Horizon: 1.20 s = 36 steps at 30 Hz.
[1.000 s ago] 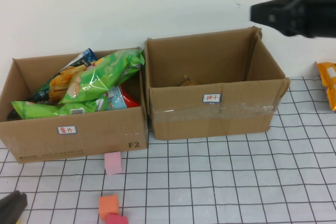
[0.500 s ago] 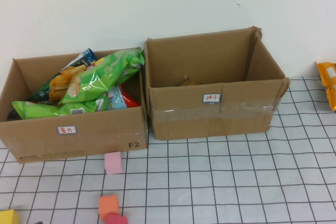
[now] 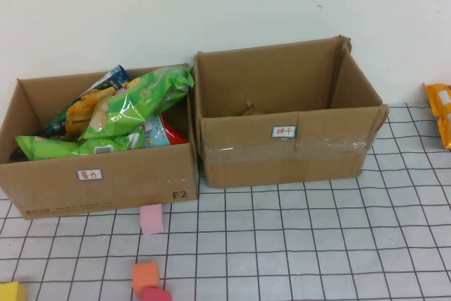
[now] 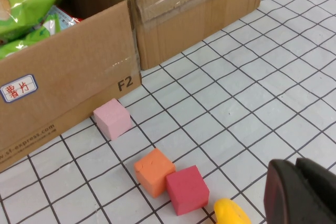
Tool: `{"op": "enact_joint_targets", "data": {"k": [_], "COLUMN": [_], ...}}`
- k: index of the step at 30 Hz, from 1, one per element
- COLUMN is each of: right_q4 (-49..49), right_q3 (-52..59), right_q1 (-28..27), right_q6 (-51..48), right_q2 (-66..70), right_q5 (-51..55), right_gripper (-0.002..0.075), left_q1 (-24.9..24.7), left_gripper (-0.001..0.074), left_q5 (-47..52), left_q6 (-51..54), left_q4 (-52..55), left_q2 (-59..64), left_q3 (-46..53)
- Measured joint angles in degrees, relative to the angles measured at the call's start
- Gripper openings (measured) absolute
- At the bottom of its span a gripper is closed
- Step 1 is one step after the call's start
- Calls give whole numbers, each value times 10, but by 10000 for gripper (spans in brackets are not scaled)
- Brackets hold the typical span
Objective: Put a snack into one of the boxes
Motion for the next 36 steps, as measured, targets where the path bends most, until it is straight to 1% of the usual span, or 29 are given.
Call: {"op": "enact_joint_targets", "data": {"k": [9,11,13,15,18,19,21,24,26,32,36], "right_q4": [-71,-119,-218,-384,-642,-691,-758,-774,-774,-765,-763], "right_q3": [12,21,36,58,87,95,116,148,178,255,261], "right_q1": [0,-2,-14,-38,-84,-96,-124,-151,-156,-156,-156], "right_q6": [-2,27,121,301,568,631,698,732,739,747,748], "right_q2": [-31,-32,-34,-45,-76,-90,-120,-160,-182,-228,-238], "right_q5": [-59,-95,-121,-118,-70,-61,-57,-58,-58,-59,-17], "right_gripper": [-1,-1,-1,-1,-1,-1,-1,-1,-1,-1,-1], "left_q1": [0,0,0,0,0,0,0,0,0,0,0], "left_gripper": [-1,-1,-1,-1,-1,-1,-1,-1,-1,-1,-1], "left_q5": [0,0,0,0,0,0,0,0,0,0,0], "left_q6": [0,0,0,0,0,0,0,0,0,0,0], "left_q4": [0,0,0,0,1,2,2,2,2,2,2], "left_q2": [0,0,0,0,0,0,0,0,0,0,0], "left_q3": [0,0,0,0,0,0,0,0,0,0,0]}}
